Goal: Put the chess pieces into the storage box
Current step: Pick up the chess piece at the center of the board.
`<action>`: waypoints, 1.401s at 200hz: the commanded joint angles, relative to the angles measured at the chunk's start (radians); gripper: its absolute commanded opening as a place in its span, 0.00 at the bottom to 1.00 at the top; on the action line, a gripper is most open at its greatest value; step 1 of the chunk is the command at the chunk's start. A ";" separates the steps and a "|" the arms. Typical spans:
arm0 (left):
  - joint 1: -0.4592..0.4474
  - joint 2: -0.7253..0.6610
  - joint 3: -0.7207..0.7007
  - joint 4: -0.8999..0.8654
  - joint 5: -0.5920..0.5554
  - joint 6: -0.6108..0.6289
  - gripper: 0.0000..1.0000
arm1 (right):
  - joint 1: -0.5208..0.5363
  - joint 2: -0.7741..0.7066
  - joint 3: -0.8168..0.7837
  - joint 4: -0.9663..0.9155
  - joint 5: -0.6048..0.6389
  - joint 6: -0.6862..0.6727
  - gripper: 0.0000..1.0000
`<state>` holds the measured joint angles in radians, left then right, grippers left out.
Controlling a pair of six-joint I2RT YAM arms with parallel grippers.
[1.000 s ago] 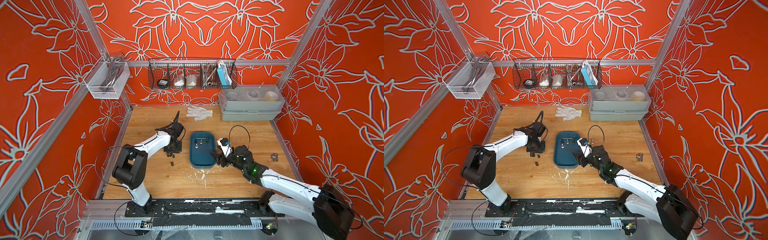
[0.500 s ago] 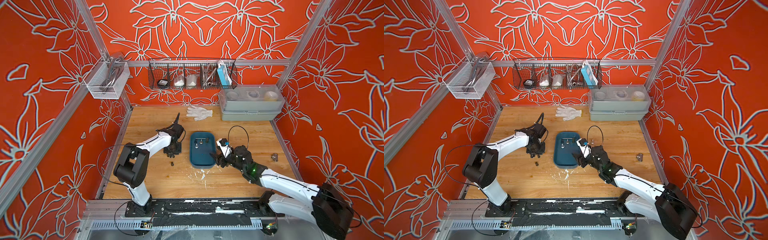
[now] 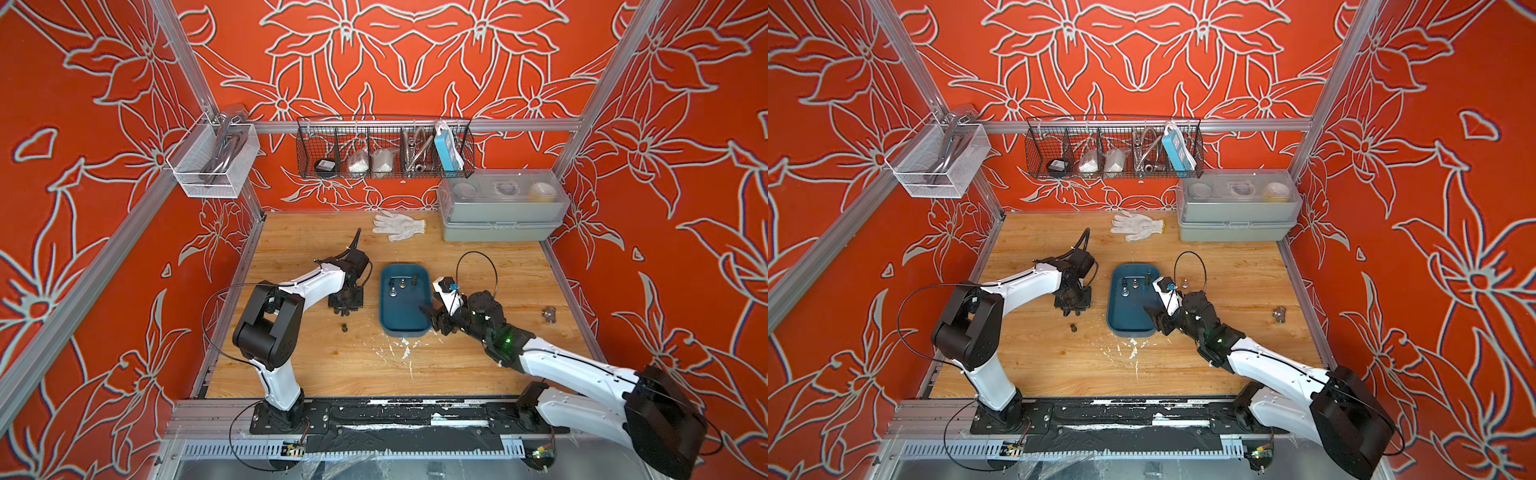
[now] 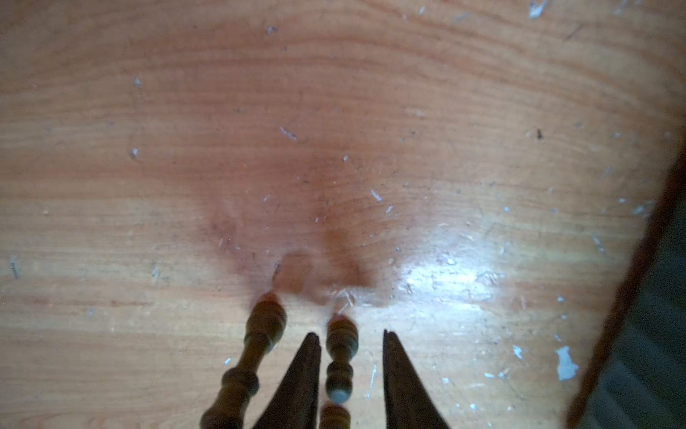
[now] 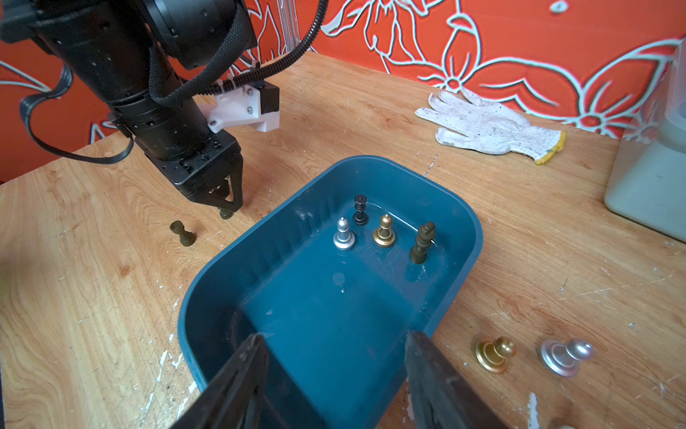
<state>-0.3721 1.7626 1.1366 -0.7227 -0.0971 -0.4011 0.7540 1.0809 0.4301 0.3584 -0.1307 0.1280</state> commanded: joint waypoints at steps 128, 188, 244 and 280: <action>0.007 0.037 -0.008 0.008 -0.027 0.010 0.24 | 0.012 0.020 0.032 0.005 0.012 -0.008 0.64; 0.006 0.038 -0.011 0.006 -0.032 0.009 0.19 | 0.013 0.024 0.036 -0.001 0.014 -0.008 0.64; 0.006 0.040 -0.014 0.009 -0.026 0.010 0.17 | 0.015 0.019 0.035 -0.005 0.020 -0.008 0.64; 0.006 0.034 -0.018 0.012 -0.023 0.011 0.16 | 0.016 0.019 0.035 -0.008 0.025 -0.008 0.64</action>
<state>-0.3721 1.7889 1.1343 -0.7067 -0.1143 -0.3923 0.7605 1.1053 0.4328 0.3565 -0.1276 0.1257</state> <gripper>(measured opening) 0.141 0.643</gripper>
